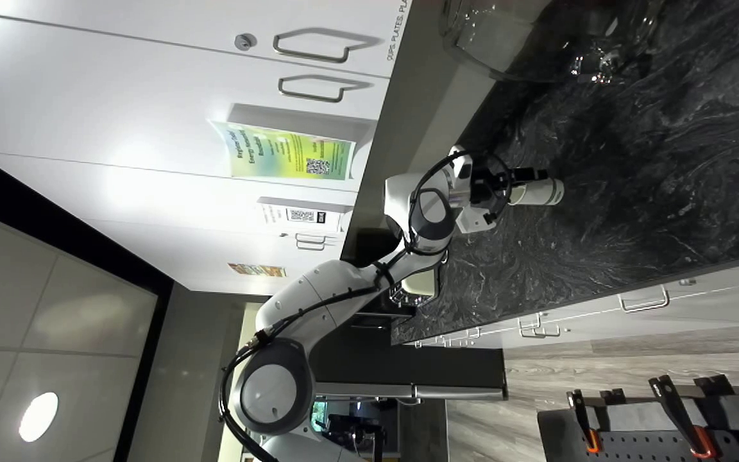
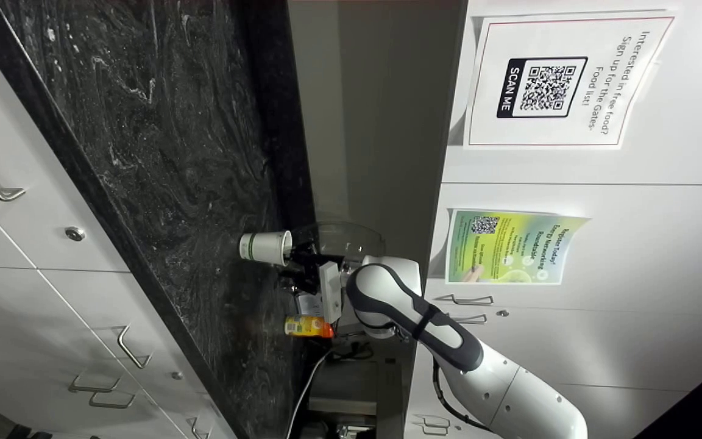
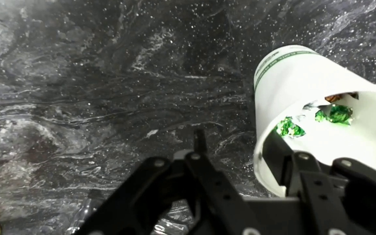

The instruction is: Pour the candy inside the cup on the counter top

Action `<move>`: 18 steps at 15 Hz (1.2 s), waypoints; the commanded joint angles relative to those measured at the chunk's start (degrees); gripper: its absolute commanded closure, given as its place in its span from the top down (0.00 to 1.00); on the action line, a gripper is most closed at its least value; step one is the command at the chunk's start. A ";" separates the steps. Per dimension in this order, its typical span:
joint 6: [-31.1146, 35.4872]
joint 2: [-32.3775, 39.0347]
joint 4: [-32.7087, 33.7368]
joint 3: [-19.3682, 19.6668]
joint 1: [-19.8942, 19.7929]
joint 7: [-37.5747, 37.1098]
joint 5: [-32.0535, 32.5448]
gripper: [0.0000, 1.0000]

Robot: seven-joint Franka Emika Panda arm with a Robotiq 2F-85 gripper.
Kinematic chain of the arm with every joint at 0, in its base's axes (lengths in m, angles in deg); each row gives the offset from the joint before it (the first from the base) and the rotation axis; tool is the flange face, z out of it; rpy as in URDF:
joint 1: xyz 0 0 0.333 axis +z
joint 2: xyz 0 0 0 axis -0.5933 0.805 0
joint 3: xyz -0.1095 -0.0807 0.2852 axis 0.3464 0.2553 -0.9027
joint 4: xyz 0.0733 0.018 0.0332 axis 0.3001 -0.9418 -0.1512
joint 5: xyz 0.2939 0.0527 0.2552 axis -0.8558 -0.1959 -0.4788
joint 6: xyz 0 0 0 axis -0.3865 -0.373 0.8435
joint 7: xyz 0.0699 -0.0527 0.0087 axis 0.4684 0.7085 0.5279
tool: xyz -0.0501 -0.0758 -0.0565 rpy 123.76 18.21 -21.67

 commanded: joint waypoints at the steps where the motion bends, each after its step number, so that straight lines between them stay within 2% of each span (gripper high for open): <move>1: -0.78 1.17 1.78 1.59 1.81 -1.68 -1.26 0.18; 4: -1.08 1.09 1.90 2.26 2.84 -2.09 -0.96 0.00; 7: -1.40 -0.10 1.54 3.93 5.37 -4.97 1.20 0.00; 9: -1.48 -1.35 0.43 6.43 8.38 -8.21 4.37 0.01; 14: -4.18 -3.90 -0.79 13.69 17.20 -21.45 20.58 0.01; 16: -8.36 -5.29 -0.79 14.12 19.20 -27.09 27.80 0.01; 18: -14.26 -7.01 -0.71 11.50 18.83 -31.28 33.64 0.01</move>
